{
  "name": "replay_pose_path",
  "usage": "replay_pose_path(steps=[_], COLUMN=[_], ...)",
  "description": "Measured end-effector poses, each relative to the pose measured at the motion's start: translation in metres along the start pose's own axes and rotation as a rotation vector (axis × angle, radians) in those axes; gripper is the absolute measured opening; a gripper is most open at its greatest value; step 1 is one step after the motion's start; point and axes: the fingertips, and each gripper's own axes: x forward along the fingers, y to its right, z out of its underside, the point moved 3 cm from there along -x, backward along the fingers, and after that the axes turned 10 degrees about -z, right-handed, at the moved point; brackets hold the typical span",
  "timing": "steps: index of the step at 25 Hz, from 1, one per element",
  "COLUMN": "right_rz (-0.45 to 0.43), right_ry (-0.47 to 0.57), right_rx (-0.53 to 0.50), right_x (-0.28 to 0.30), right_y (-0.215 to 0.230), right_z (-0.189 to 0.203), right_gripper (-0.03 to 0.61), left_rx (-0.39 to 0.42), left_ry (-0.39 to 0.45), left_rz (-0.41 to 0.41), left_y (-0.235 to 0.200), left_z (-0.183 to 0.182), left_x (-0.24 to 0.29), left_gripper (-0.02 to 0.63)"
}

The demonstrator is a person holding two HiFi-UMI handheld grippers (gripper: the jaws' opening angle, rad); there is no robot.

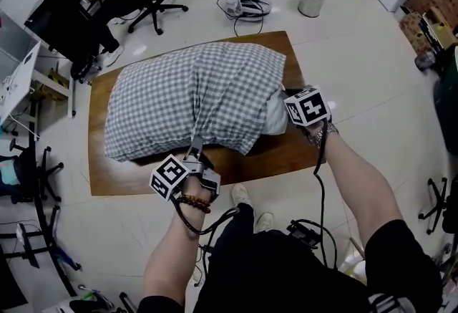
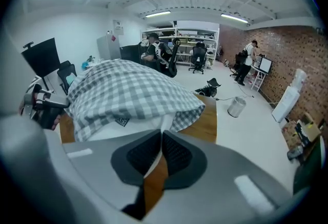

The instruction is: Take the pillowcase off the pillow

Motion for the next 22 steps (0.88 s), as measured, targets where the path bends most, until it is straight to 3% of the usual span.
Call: replay_pose_path(steps=[3,7,15,22], right_rz=[-0.002,0.004,-0.008,-0.017], right_ry=[-0.020,-0.020,0.042,0.136], right_rx=[-0.002,0.003,0.006,-0.041], right_x=[0.003,-0.012,-0.057,-0.106], right_y=[-0.006,-0.001,-0.015,-0.034], right_z=[-0.011,-0.014,-0.019,-0.012], right_gripper=[0.025,0.066,0.075,0.075], left_rx=[0.029,0.091,0.238,0.509], left_ry=[-0.018,-0.022,-0.005,0.005], left_rz=[-0.035,-0.054,-0.049,0.056], left_y=[0.008,0.028,0.081,0.153], left_z=[-0.011,-0.007,0.005,0.034], left_x=[0.003,0.001,-0.030,-0.054], left_gripper=[0.020,0.154,0.184,0.181])
